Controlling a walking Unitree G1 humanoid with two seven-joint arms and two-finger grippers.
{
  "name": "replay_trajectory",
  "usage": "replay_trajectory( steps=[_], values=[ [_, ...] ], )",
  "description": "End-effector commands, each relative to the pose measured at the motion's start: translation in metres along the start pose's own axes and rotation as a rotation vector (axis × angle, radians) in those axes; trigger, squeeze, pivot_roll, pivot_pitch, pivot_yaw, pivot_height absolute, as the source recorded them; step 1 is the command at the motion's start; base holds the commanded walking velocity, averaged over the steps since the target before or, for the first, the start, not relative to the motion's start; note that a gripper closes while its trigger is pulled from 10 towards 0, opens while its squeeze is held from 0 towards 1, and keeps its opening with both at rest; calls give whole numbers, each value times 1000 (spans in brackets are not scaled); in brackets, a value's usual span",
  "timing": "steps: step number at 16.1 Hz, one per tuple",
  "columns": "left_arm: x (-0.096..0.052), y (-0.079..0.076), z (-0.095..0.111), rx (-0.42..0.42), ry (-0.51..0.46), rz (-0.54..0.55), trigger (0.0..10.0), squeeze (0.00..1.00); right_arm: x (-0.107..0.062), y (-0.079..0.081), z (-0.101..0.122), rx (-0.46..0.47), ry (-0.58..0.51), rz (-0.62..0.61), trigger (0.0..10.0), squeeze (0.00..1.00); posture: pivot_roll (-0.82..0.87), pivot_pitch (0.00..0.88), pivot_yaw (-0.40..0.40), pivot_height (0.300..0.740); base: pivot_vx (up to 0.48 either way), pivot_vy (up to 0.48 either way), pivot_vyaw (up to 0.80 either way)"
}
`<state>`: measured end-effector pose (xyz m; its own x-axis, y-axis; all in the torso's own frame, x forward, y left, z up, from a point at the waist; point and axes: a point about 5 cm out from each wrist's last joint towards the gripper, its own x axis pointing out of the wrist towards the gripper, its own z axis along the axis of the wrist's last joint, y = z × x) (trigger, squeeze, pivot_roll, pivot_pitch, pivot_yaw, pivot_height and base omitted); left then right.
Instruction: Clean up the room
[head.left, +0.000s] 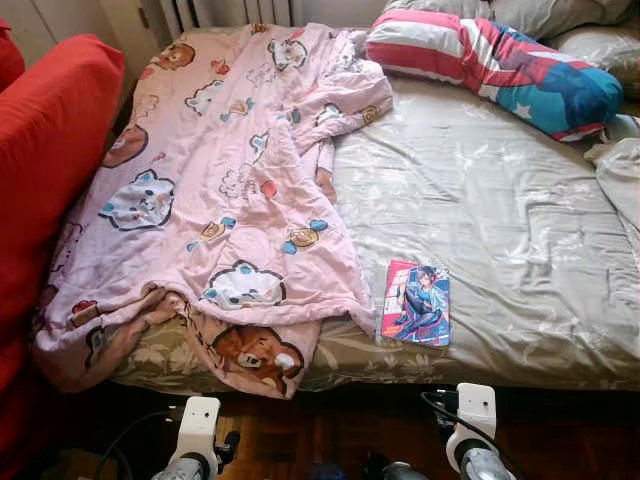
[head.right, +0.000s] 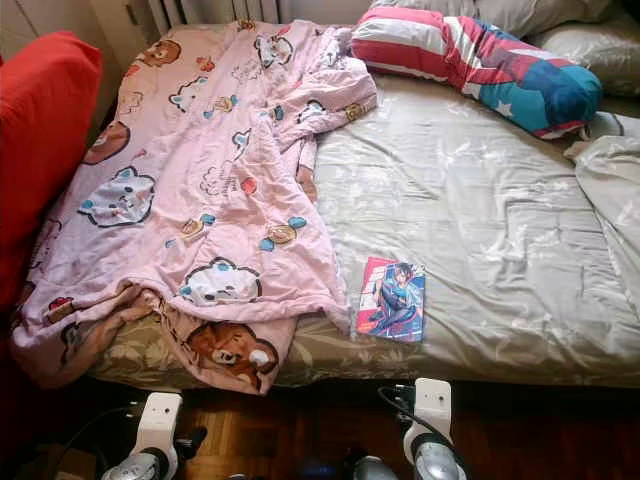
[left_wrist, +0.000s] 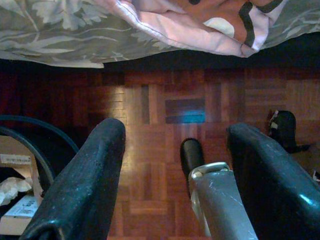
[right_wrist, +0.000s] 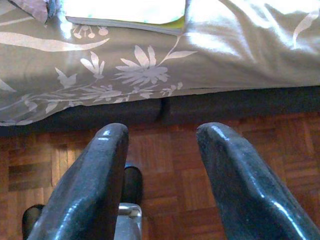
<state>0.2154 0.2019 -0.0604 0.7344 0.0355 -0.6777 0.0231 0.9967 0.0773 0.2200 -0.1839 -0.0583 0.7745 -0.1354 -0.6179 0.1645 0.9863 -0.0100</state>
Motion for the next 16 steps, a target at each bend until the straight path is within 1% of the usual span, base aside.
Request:
replay_trajectory(
  steps=[1,11,12,14,16],
  values=[
    [-4,3,-14,-4,51,6,10000,0,-3,-2,-7,14,22,-8,10000,0,62,241,11,740,0,0,0],
    [-4,2,-15,-5,58,5,10000,0,-3,-3,-9,23,30,-9,10000,0,56,242,10,740,0,0,0],
    [-4,2,-15,-5,58,4,10000,0,-3,-3,-11,27,49,-8,10000,0,58,243,9,740,0,0,-712],
    [-4,2,-15,-5,58,4,10000,0,-3,-2,-10,24,43,-4,10000,0,60,244,8,740,0,0,-594],
    [-4,2,-16,-6,61,6,10000,0,-3,-2,-10,19,38,-1,10000,0,62,244,8,740,0,0,0]
  ],
)
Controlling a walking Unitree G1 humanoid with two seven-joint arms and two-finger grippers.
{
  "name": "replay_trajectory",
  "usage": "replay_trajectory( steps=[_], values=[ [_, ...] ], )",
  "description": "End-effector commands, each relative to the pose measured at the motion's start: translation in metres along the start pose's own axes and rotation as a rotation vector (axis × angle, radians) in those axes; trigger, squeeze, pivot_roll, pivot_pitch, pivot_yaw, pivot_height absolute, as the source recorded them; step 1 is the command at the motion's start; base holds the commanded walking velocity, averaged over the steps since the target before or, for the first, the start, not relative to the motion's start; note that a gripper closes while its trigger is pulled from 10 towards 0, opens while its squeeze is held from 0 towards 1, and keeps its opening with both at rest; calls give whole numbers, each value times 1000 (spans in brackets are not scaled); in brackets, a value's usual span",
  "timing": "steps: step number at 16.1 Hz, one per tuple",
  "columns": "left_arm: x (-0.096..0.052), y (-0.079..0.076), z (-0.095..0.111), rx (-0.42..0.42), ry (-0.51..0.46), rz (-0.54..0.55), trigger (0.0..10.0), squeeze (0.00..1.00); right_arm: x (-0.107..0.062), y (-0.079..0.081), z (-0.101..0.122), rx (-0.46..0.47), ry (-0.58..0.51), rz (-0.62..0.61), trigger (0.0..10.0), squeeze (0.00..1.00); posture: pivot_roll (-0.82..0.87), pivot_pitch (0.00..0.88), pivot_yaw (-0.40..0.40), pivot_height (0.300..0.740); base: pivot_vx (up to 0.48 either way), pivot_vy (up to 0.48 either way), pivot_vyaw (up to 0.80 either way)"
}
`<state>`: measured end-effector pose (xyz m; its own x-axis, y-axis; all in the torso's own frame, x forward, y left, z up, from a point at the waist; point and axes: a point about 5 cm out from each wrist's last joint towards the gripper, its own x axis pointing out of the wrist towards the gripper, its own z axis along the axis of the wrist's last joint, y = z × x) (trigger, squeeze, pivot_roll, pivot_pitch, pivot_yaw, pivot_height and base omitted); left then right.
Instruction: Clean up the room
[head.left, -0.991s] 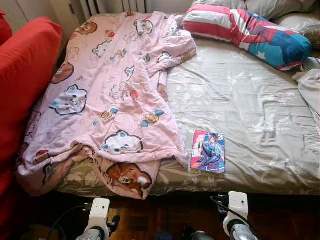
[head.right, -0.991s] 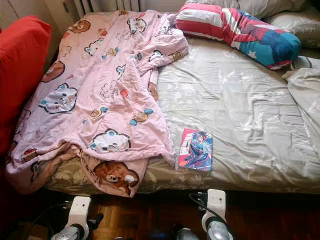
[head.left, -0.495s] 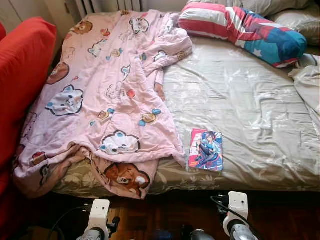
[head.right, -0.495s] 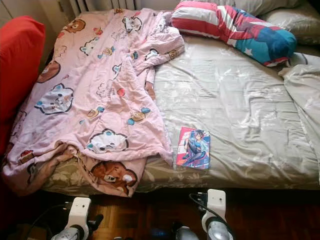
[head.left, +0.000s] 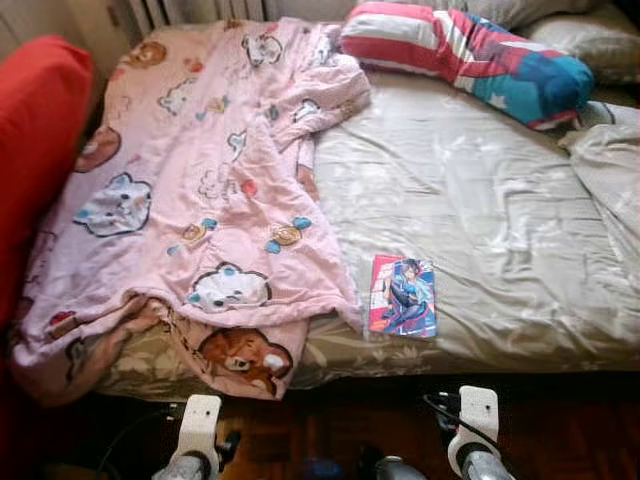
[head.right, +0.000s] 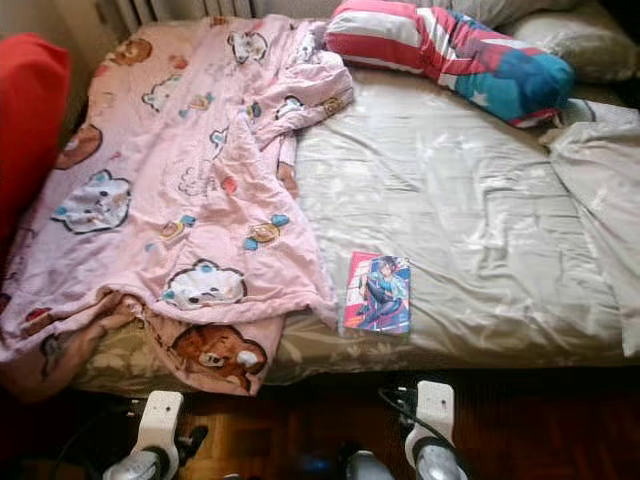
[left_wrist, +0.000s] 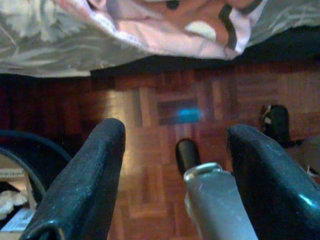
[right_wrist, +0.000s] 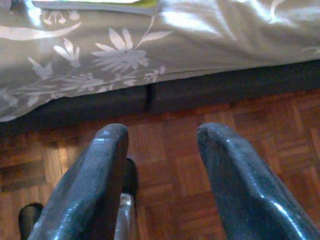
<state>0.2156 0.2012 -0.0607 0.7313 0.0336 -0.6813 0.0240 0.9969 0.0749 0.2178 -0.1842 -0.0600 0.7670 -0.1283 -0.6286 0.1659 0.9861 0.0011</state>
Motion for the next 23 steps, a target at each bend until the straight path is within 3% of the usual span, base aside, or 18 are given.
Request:
replay_trajectory(
  steps=[1,5,10,15,21,23],
  values=[
    [-5,2,-16,-5,57,9,10000,0,-2,-1,-7,8,23,-6,10000,0,64,244,8,740,0,0,0],
    [-5,2,-17,-8,57,10,10000,0,-2,-1,-7,2,22,-3,10000,0,64,241,6,740,0,0,0],
    [1,1,0,-61,16,38,10000,0,1,1,1,-37,20,26,10000,0,97,129,-29,740,0,0,0],
    [9,-2,29,-52,-44,27,10000,0,10,8,25,-33,-28,32,10000,0,80,48,-6,740,0,0,0],
    [12,-3,42,-48,-71,22,10000,0,11,5,31,-23,-36,18,10000,0,71,12,-8,740,0,0,0],
    [11,-4,43,-1,-113,-19,10000,0,11,-1,37,-4,-98,7,10000,0,56,6,1,740,0,0,0]
  ],
)
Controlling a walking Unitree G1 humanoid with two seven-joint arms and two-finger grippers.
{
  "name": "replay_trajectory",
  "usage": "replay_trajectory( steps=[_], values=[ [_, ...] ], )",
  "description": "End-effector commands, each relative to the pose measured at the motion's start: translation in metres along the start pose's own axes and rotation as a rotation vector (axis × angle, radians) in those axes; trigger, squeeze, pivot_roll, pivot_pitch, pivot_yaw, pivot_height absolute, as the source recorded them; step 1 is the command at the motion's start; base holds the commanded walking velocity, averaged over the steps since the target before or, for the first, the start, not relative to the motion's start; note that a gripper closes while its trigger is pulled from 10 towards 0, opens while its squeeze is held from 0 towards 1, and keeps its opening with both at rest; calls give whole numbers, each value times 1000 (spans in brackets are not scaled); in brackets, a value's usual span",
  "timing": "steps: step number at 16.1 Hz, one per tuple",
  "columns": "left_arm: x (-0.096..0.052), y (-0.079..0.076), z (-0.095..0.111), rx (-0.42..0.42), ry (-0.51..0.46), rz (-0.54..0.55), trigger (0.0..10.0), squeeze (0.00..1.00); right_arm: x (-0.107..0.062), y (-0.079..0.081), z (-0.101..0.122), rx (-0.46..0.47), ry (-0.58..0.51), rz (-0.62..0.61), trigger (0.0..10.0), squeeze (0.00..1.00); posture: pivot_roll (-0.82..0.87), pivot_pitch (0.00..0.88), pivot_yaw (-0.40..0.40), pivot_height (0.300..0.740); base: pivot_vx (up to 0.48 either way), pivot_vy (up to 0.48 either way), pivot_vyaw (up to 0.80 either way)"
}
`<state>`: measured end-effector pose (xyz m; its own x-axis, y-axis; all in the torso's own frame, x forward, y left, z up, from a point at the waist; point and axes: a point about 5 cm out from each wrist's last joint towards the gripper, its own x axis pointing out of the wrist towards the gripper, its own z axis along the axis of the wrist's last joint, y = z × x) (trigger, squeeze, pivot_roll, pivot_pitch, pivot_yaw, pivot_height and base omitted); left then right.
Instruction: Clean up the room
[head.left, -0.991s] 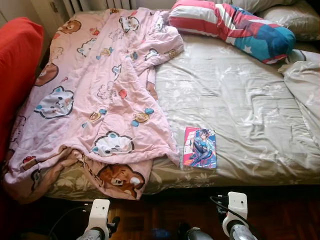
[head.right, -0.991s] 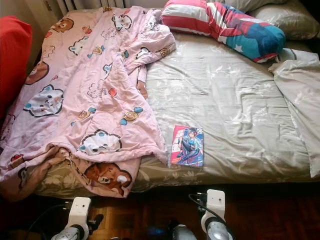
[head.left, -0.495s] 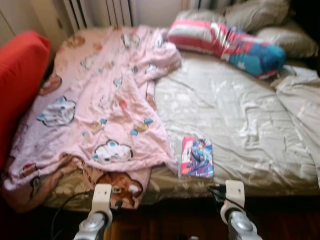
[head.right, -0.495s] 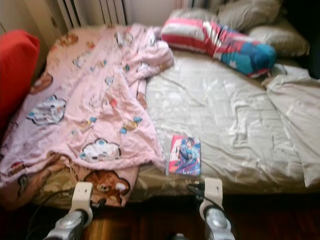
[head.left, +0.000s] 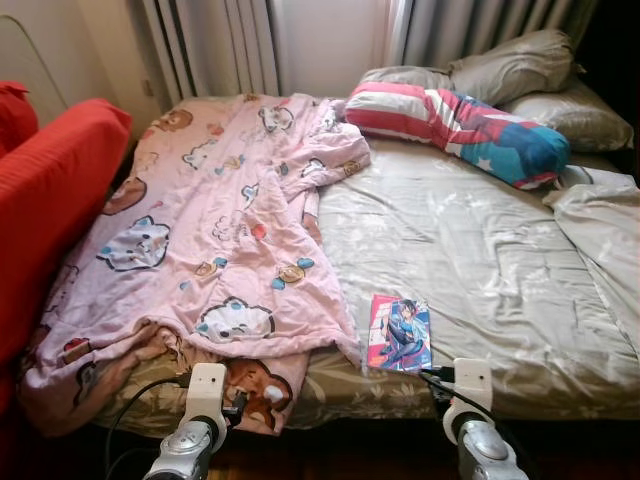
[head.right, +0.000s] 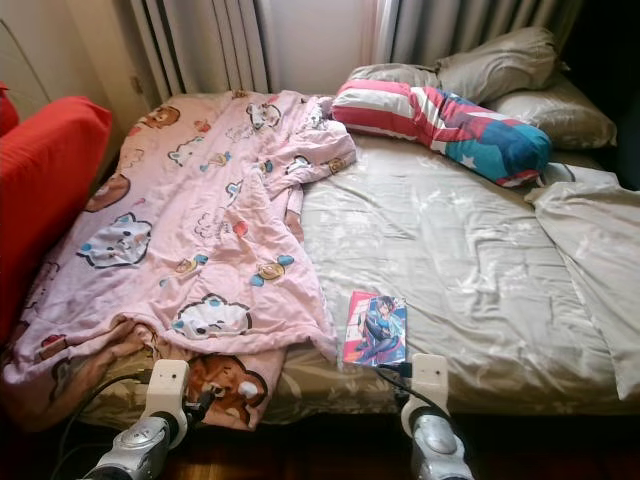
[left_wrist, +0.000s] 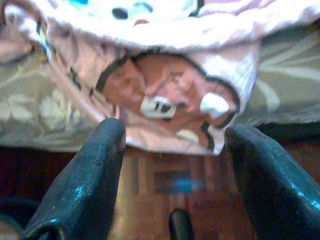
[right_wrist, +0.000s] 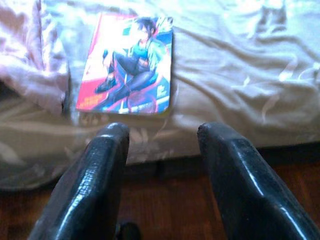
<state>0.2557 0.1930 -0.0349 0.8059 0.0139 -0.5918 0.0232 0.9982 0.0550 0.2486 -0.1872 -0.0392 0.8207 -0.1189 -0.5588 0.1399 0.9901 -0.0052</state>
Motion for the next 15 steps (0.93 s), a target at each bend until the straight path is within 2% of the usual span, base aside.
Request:
replay_trajectory(
  steps=[1,3,5,6,7,9,13,15],
  values=[
    [-3,3,-4,11,-16,-7,10000,0,-2,-7,1,23,-49,-14,10000,0,53,12,2,740,0,0,0],
    [-6,10,-8,-4,-38,18,10000,0,-10,-15,-11,29,-75,-24,10000,0,48,19,-1,740,0,0,0],
    [-10,16,-16,6,-24,28,10000,0,-23,-24,-38,20,-9,-48,10000,0,40,31,-4,740,0,0,0],
    [-12,17,-21,19,-12,22,10000,0,-27,-27,-44,19,8,-66,10000,0,39,39,1,740,0,0,0],
    [-16,19,-28,45,2,17,10000,0,-29,-28,-48,31,11,-74,10000,0,40,41,4,740,0,0,0],
    [-21,27,-38,29,18,45,10000,0,-31,-27,-51,37,15,-70,10000,0,34,50,8,740,0,0,0],
    [-23,26,-42,21,24,42,10000,0,-31,-27,-53,37,21,-69,10000,0,39,51,1,740,0,0,0],
    [-25,24,-48,23,40,38,10000,0,-34,-29,-59,28,40,-68,10000,0,36,52,2,740,249,0,0]
  ],
)
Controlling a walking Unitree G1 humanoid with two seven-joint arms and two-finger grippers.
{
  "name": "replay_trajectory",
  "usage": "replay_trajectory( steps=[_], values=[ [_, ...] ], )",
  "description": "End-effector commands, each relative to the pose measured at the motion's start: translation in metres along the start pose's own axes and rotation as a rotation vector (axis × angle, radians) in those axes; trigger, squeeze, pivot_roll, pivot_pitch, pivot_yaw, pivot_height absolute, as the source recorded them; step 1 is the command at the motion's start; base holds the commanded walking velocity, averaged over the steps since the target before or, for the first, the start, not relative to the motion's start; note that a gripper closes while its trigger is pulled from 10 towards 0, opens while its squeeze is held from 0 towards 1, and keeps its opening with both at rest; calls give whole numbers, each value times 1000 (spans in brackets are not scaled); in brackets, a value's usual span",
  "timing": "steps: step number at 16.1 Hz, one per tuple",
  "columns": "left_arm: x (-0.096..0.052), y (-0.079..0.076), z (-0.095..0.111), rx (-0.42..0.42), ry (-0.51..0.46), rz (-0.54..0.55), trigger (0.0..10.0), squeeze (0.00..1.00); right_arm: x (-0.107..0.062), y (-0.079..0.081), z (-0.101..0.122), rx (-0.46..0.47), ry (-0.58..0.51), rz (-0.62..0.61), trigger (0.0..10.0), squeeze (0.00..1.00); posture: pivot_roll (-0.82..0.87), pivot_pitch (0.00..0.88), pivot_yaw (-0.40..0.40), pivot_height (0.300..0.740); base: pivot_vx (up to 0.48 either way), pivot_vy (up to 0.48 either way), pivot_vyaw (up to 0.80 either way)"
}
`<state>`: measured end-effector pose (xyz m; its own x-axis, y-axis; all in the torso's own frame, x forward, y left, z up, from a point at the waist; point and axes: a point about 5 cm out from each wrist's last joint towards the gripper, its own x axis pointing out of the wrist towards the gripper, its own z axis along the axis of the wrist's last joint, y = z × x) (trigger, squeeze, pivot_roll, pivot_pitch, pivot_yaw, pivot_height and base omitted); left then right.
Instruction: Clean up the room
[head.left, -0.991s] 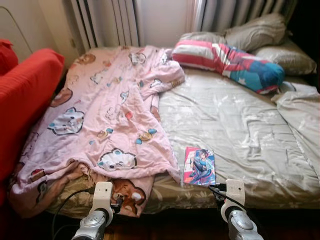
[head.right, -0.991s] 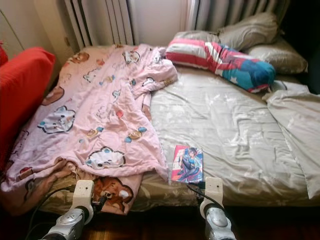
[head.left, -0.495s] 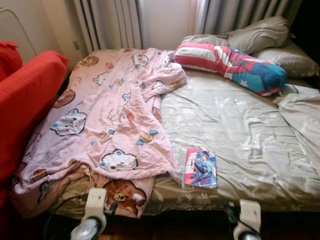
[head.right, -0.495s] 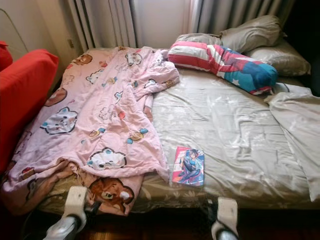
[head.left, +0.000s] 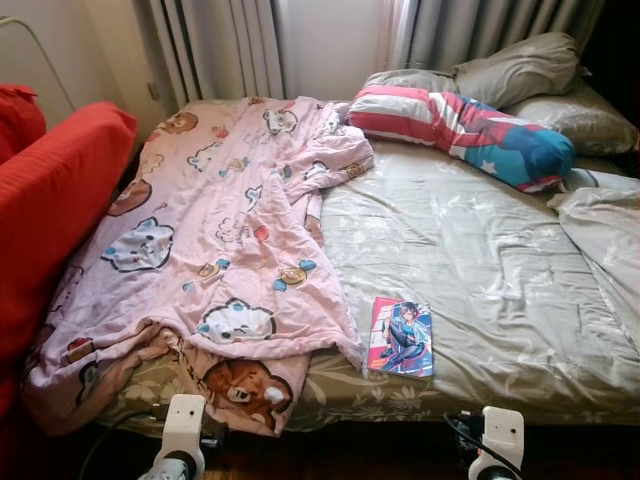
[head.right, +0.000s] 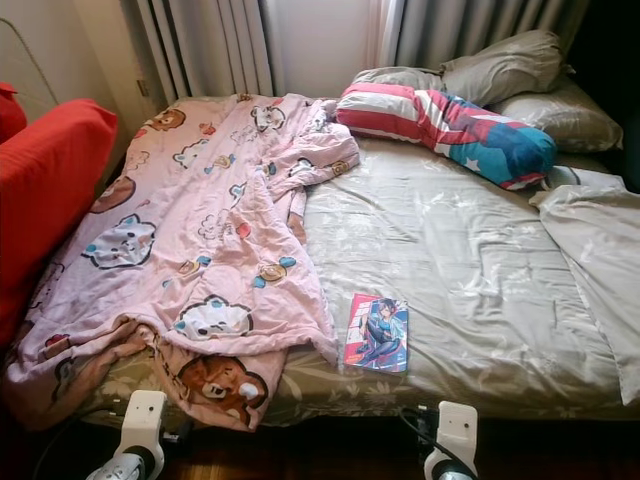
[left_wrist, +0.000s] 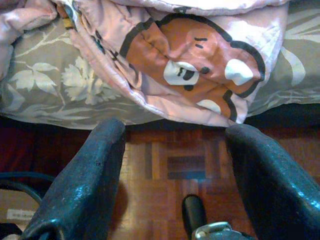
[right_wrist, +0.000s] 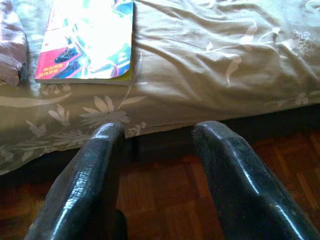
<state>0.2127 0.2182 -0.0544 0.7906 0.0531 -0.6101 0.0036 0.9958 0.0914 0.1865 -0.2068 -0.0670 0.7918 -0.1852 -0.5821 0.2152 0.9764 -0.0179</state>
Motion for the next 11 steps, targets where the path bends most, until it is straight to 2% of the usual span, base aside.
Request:
replay_trajectory(
  steps=[1,4,7,9,11],
  values=[
    [-3,1,-8,8,20,1,10000,0,-2,-1,-4,-4,15,0,10000,0,35,54,3,740,259,0,0],
    [-5,4,-12,12,36,3,10000,0,-3,-1,-7,0,34,-1,10000,0,37,56,4,740,268,0,0],
    [-5,6,-12,12,39,6,10000,0,-2,4,-5,6,19,19,10000,0,42,59,3,740,275,0,-550],
    [-5,6,-11,14,39,6,10000,0,-2,5,-5,-8,18,23,10000,0,43,64,4,740,270,0,0],
    [-4,4,-9,8,34,-4,10000,0,-2,5,-5,-4,21,19,10000,0,47,69,4,740,0,0,0]
  ],
)
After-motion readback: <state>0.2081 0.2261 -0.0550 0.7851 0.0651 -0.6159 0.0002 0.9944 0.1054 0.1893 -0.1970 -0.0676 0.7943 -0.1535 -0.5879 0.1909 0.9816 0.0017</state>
